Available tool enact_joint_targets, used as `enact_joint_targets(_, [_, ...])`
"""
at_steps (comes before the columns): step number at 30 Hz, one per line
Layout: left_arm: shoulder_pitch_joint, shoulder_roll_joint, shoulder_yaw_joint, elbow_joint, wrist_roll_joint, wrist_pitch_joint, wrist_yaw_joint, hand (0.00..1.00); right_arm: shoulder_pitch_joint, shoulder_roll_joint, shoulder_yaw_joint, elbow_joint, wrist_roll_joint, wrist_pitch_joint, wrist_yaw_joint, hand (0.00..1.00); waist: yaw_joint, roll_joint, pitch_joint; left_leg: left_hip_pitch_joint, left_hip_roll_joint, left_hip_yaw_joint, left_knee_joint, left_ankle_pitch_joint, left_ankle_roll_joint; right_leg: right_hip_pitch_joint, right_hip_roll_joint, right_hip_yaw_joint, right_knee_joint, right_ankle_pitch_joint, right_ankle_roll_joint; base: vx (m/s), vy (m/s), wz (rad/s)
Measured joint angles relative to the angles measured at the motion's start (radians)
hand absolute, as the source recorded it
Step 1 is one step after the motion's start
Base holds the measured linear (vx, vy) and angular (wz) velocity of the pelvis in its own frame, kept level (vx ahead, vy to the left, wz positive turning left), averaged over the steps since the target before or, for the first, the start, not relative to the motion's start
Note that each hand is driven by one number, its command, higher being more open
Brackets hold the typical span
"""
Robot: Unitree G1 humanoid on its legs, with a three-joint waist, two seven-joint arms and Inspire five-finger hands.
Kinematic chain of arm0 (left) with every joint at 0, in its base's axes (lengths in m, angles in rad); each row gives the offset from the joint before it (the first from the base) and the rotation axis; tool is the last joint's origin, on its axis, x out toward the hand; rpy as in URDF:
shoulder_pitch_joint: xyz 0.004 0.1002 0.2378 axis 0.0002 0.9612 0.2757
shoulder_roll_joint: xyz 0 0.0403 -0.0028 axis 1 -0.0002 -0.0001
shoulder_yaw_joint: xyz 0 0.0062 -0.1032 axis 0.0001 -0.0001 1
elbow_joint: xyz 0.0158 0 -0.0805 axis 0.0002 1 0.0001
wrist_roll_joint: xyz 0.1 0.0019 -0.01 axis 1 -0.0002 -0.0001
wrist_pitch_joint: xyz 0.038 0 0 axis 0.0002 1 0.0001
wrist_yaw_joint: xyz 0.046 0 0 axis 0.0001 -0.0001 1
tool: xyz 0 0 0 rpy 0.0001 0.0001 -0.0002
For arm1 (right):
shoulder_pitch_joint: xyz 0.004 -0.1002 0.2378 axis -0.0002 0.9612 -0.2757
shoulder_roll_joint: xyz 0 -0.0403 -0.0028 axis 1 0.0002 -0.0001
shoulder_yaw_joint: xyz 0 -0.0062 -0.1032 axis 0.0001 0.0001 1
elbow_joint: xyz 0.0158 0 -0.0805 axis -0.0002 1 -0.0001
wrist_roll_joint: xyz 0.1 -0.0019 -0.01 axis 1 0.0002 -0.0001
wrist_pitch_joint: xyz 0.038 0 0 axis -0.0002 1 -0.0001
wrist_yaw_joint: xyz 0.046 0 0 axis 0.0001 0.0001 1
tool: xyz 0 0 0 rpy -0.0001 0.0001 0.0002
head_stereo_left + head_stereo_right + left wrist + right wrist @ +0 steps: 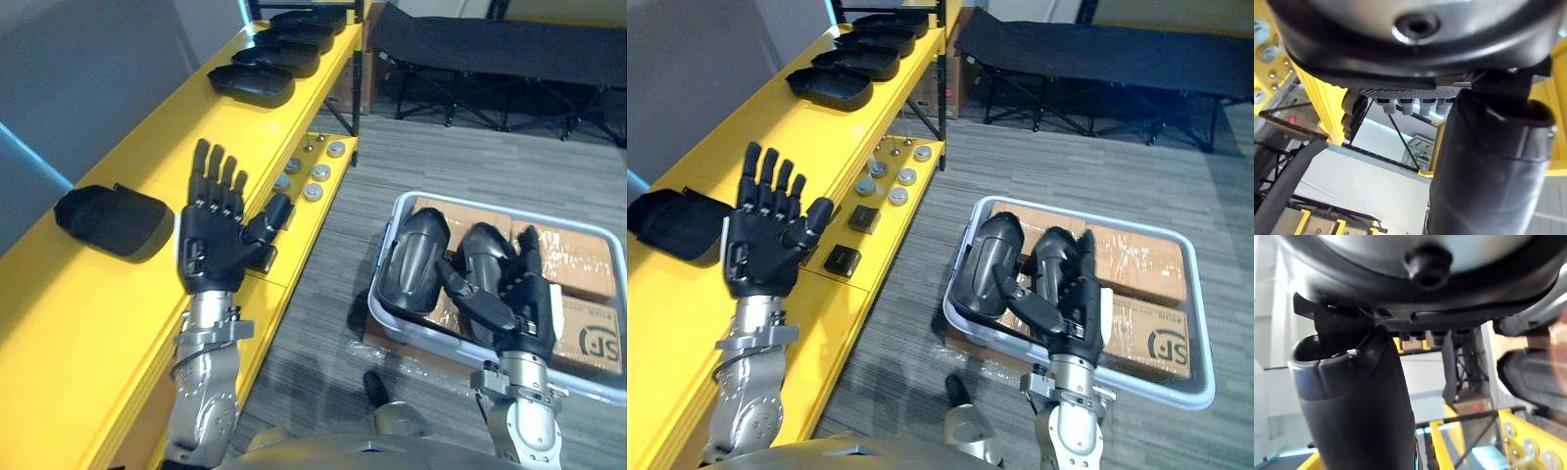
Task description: Walk over and take three plastic housings, then place them on the shelf
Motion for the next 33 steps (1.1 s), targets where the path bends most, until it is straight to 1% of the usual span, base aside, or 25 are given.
enact_joint_targets(3, [-0.001, -0.005, 0.001, -0.027, 0.007, -0.009, -0.038, 1.00, -0.045, 0.009, 0.069, 0.099, 0.027, 0.004, 0.000, 1.00, 0.022, -0.019, 0.016, 0.001, -0.007, -0.014, -0.013, -0.011, -0.018, -0.021, -0.006, -0.017, 0.036, 0.015, 0.024, -0.08, 0.111, 0.15])
enact_joint_targets(6, [0.000, -0.005, 0.024, -0.050, 0.074, -0.032, -0.007, 1.00, -0.043, 0.049, 0.101, 0.125, 0.030, -0.003, 0.047, 1.00, 0.040, -0.039, 0.054, 0.023, -0.005, -0.001, -0.011, -0.043, -0.046, -0.048, 0.008, -0.015, 0.097, 0.026, 0.041, -0.13, 0.091, -0.34])
enact_joint_targets(7, [-0.001, 0.003, 0.042, -0.073, 0.088, -0.032, 0.010, 1.00, -0.057, 0.061, 0.113, 0.125, 0.037, -0.007, 0.080, 1.00, 0.058, -0.057, 0.073, 0.035, -0.005, 0.036, -0.008, -0.063, -0.043, -0.057, 0.007, -0.028, 0.087, 0.040, 0.059, -0.18, 0.046, -0.81])
enact_joint_targets(8, [-0.007, 0.018, 0.055, -0.079, 0.109, -0.030, 0.020, 1.00, -0.065, 0.066, 0.121, 0.126, 0.056, -0.013, 0.109, 1.00, 0.059, -0.071, 0.084, 0.032, 0.003, 0.064, -0.006, -0.061, -0.050, -0.039, -0.024, -0.063, 0.034, 0.033, 0.057, -0.20, 0.039, -0.75])
enact_joint_targets(9, [-0.008, 0.021, 0.064, -0.081, 0.122, -0.028, 0.022, 1.00, -0.075, 0.066, 0.127, 0.127, 0.078, -0.020, 0.126, 1.00, 0.072, -0.068, 0.087, 0.033, 0.008, 0.074, -0.019, -0.058, -0.050, -0.050, -0.040, -0.151, 0.033, 0.005, 0.029, -0.26, 0.048, -0.69])
enact_joint_targets(10, [-0.001, 0.020, 0.082, -0.089, 0.123, -0.029, 0.025, 1.00, -0.112, 0.055, 0.149, 0.136, 0.095, -0.030, 0.143, 1.00, 0.089, -0.051, 0.095, 0.032, 0.028, 0.104, -0.033, -0.057, -0.053, -0.104, -0.070, -0.251, 0.122, -0.027, -0.015, -0.31, 0.018, -0.81])
enact_joint_targets(11, [0.003, 0.019, 0.118, -0.089, 0.110, -0.030, 0.027, 1.00, -0.201, 0.045, 0.217, 0.164, 0.095, -0.037, 0.143, 1.00, 0.100, -0.059, 0.097, 0.031, 0.046, 0.140, -0.043, -0.040, -0.081, -0.173, -0.137, -0.339, 0.353, -0.092, -0.045, -0.27, -0.031, -0.71])
enact_joint_targets(13, [0.003, 0.010, 0.127, -0.089, 0.093, -0.032, 0.027, 1.00, -0.301, 0.035, 0.310, 0.213, 0.062, -0.034, 0.091, 1.00, 0.120, -0.056, 0.095, 0.037, 0.080, 0.146, -0.043, -0.024, -0.098, -0.171, -0.220, -0.365, 0.533, -0.148, -0.052, -0.15, -0.119, -0.32])
enact_joint_targets(15, [0.003, 0.012, 0.128, -0.092, 0.072, -0.049, 0.007, 1.00, -0.369, 0.053, 0.394, 0.258, -0.024, -0.001, 0.025, 1.00, 0.149, -0.058, 0.094, 0.029, 0.127, 0.131, -0.046, -0.005, -0.133, -0.135, -0.302, -0.352, 0.633, -0.158, -0.061, -0.08, -0.224, -0.10])
enact_joint_targets(16, [0.003, 0.013, 0.128, -0.092, 0.070, -0.049, 0.004, 1.00, -0.376, 0.063, 0.406, 0.267, -0.041, 0.007, 0.015, 1.00, 0.151, -0.058, 0.094, 0.023, 0.141, 0.124, -0.047, 0.001, -0.146, -0.123, -0.312, -0.339, 0.643, -0.157, -0.060, -0.06, -0.337, 0.00])
enact_joint_targets(17, [0.003, 0.015, 0.127, -0.092, 0.066, -0.048, -0.007, 1.00, -0.368, 0.081, 0.416, 0.273, -0.065, 0.022, -0.011, 1.00, 0.151, -0.061, 0.093, 0.009, 0.168, 0.110, -0.046, 0.011, -0.179, -0.098, -0.327, -0.306, 0.639, -0.149, -0.047, -0.05, -0.517, 0.06])
enact_joint_targets(19, [0.003, 0.027, 0.120, -0.092, 0.031, -0.043, -0.028, 1.00, -0.325, 0.089, 0.410, 0.274, -0.112, 0.032, -0.063, 1.00, 0.142, -0.093, 0.077, -0.006, 0.191, 0.098, -0.045, 0.032, -0.232, -0.046, -0.339, -0.302, 0.568, -0.148, 0.071, -0.01, -0.581, -0.03])
enact_joint_targets(20, [0.004, 0.028, 0.108, -0.091, 0.012, -0.039, -0.032, 1.00, -0.295, 0.084, 0.395, 0.273, -0.138, 0.032, -0.083, 1.00, 0.139, -0.105, 0.069, -0.007, 0.206, 0.098, -0.047, 0.040, -0.246, -0.018, -0.332, -0.334, 0.538, -0.234, 0.173, 0.03, -0.428, -0.40])
enact_joint_targets(21, [0.011, 0.014, 0.085, -0.091, -0.010, -0.034, -0.035, 1.00, -0.268, 0.064, 0.363, 0.270, -0.161, 0.047, -0.096, 1.00, 0.135, -0.089, 0.067, -0.007, 0.245, 0.099, -0.047, 0.049, -0.251, -0.008, -0.303, -0.382, 0.516, -0.330, 0.192, 0.03, -0.619, -0.52])
enact_joint_targets(22, [0.012, -0.019, 0.054, -0.083, -0.010, -0.013, -0.037, 1.00, -0.258, 0.017, 0.321, 0.270, -0.168, 0.078, -0.096, 1.00, 0.108, -0.044, 0.086, -0.009, 0.291, 0.081, -0.047, 0.081, -0.234, -0.012, -0.257, -0.402, 0.538, -0.364, 0.168, 0.01, -0.487, -0.38])
enact_joint_targets(23, [0.013, -0.030, 0.029, -0.079, -0.011, 0.003, -0.039, 1.00, -0.248, -0.005, 0.295, 0.271, -0.166, 0.094, -0.100, 1.00, 0.087, -0.036, 0.090, -0.014, 0.298, 0.074, -0.048, 0.115, -0.220, -0.015, -0.246, -0.404, 0.550, -0.369, 0.157, 0.00, -0.452, -0.12])
enact_joint_targets(24, [0.014, -0.035, -0.018, -0.067, -0.013, 0.018, -0.048, 1.00, -0.219, -0.034, 0.250, 0.271, -0.164, 0.108, -0.101, 1.00, 0.066, -0.036, 0.091, -0.027, 0.299, 0.069, -0.041, 0.199, -0.173, -0.025, -0.238, -0.405, 0.567, -0.383, 0.132, 0.00, -0.411, -0.02])
enact_joint_targets(25, [0.013, -0.035, -0.042, -0.058, -0.021, 0.022, -0.059, 1.00, -0.191, -0.054, 0.224, 0.264, -0.173, 0.108, -0.102, 1.00, 0.045, -0.038, 0.092, -0.061, 0.306, 0.074, -0.004, 0.285, -0.092, -0.023, -0.228, -0.416, 0.558, -0.391, 0.108, 0.00, -0.419, -0.05])
enact_joint_targets(26, [0.012, -0.036, -0.047, -0.056, -0.028, 0.022, -0.062, 1.00, -0.179, -0.059, 0.217, 0.261, -0.183, 0.108, -0.102, 1.00, 0.031, -0.038, 0.092, -0.088, 0.317, 0.085, 0.021, 0.340, -0.057, -0.019, -0.222, -0.424, 0.549, -0.391, 0.092, 0.00, -0.423, 0.02])
enact_joint_targets(27, [0.011, -0.039, -0.056, -0.051, -0.045, 0.022, -0.067, 1.00, -0.160, -0.061, 0.209, 0.258, -0.192, 0.106, -0.103, 1.00, 0.018, -0.040, 0.093, -0.120, 0.330, 0.117, 0.049, 0.385, -0.050, -0.007, -0.216, -0.440, 0.531, -0.387, 0.072, 0.00, -0.320, 0.00])
enact_joint_targets(28, [0.006, -0.047, -0.074, -0.035, -0.055, 0.022, -0.075, 1.00, -0.135, -0.062, 0.188, 0.253, -0.202, 0.105, -0.108, 1.00, 0.021, -0.040, 0.096, -0.128, 0.313, 0.180, 0.070, 0.328, -0.110, -0.001, -0.214, -0.444, 0.512, -0.375, 0.050, 0.00, -0.272, -0.08])
enact_joint_targets(29, [0.006, -0.047, -0.094, -0.027, -0.062, 0.021, -0.083, 1.00, -0.128, -0.061, 0.172, 0.244, -0.202, 0.104, -0.125, 1.00, 0.022, -0.027, 0.096, -0.126, 0.266, 0.248, 0.077, 0.299, -0.094, 0.000, -0.207, -0.453, 0.505, -0.367, 0.037, 0.00, -0.276, -0.10])
enact_joint_targets(30, [0.007, -0.042, -0.102, -0.025, -0.065, 0.021, -0.089, 1.00, -0.128, -0.058, 0.164, 0.243, -0.203, 0.104, -0.131, 1.00, 0.019, -0.021, 0.094, -0.118, 0.263, 0.292, 0.070, 0.282, -0.058, 0.000, -0.203, -0.465, 0.505, -0.366, 0.032, -0.01, -0.170, 0.02])
enact_joint_targets(31, [0.009, -0.038, -0.116, -0.022, -0.066, 0.021, -0.102, 1.00, -0.130, -0.057, 0.155, 0.235, -0.203, 0.104, -0.148, 1.00, 0.019, -0.022, 0.094, -0.108, 0.256, 0.314, 0.037, 0.315, -0.044, -0.006, -0.199, -0.475, 0.506, -0.368, 0.028, -0.03, -0.222, 0.03])
enact_joint_targets(33, [0.014, -0.037, -0.124, -0.017, -0.066, 0.021, -0.108, 1.00, -0.145, -0.063, 0.139, 0.216, -0.203, 0.103, -0.169, 1.00, 0.031, -0.018, 0.098, -0.109, 0.238, 0.319, 0.068, 0.289, -0.072, -0.010, -0.206, -0.475, 0.487, -0.366, 0.020, -0.05, -0.115, -0.08])
